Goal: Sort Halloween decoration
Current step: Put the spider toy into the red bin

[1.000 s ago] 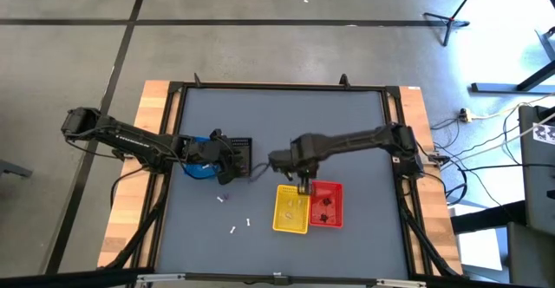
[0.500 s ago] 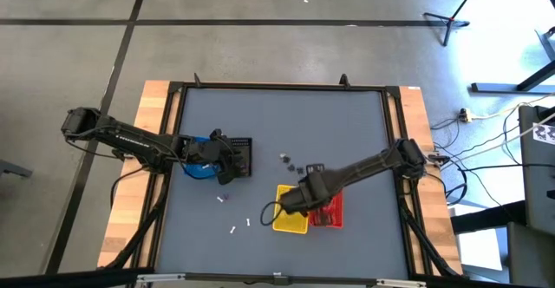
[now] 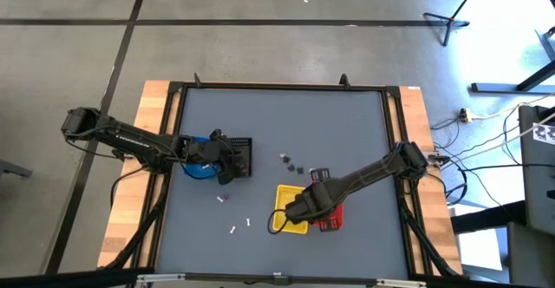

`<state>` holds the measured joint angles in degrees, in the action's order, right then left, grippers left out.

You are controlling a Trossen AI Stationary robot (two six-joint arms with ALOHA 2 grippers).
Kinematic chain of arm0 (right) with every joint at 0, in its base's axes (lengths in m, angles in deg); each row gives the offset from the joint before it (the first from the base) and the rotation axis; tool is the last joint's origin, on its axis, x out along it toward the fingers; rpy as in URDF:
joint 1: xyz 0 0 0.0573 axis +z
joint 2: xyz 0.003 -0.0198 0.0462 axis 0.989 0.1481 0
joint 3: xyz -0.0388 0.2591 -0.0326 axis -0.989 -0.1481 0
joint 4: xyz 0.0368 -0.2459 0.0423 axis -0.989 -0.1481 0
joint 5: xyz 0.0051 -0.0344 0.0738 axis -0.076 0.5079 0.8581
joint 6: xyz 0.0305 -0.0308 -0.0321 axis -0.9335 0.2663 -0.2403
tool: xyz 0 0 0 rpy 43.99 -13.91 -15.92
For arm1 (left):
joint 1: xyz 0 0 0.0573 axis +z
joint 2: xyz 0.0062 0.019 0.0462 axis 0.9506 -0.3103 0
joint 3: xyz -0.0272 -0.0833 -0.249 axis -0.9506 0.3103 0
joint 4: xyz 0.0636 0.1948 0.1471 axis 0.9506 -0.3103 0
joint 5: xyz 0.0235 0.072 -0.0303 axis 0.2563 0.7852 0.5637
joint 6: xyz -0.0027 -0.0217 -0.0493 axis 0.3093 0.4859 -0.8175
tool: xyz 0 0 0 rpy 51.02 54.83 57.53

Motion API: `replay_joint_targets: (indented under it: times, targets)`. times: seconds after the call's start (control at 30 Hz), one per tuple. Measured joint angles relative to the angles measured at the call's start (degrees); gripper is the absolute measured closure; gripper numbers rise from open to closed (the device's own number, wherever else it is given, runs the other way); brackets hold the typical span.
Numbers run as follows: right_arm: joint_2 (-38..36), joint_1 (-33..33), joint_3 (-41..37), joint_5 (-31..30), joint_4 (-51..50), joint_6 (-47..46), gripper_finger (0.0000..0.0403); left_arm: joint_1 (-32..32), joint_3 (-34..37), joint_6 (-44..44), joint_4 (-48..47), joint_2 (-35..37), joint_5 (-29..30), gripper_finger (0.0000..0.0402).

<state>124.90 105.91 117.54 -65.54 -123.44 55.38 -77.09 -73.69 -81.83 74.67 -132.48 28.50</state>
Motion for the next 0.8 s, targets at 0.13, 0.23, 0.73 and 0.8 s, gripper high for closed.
replay_joint_targets:
  times: [0.13, 0.23, 0.73, 0.8]
  targets:
    - [0.0, 0.3, -3.0, -0.6, -0.4, 0.4, 0.0403, 0.0, 0.0, 0.0, 0.0, 0.0, 0.0, 0.0316]
    - [0.1, 0.3, -5.3, -0.9, -1.1, 0.6, 0.0403, 0.0, 0.0, 0.0, 0.0, 0.0, 0.0, 0.0316]
    - [0.1, 0.3, -7.5, -2.6, 5.0, 1.8, 0.0392, 0.0, 0.0, 0.1, 0.0, 0.0, -0.4, 0.0316]
    - [0.1, 0.3, -7.5, -2.6, 5.0, 1.8, 0.0378, 0.0, 0.0, 1.1, 0.0, 0.0, -1.6, 0.0316]
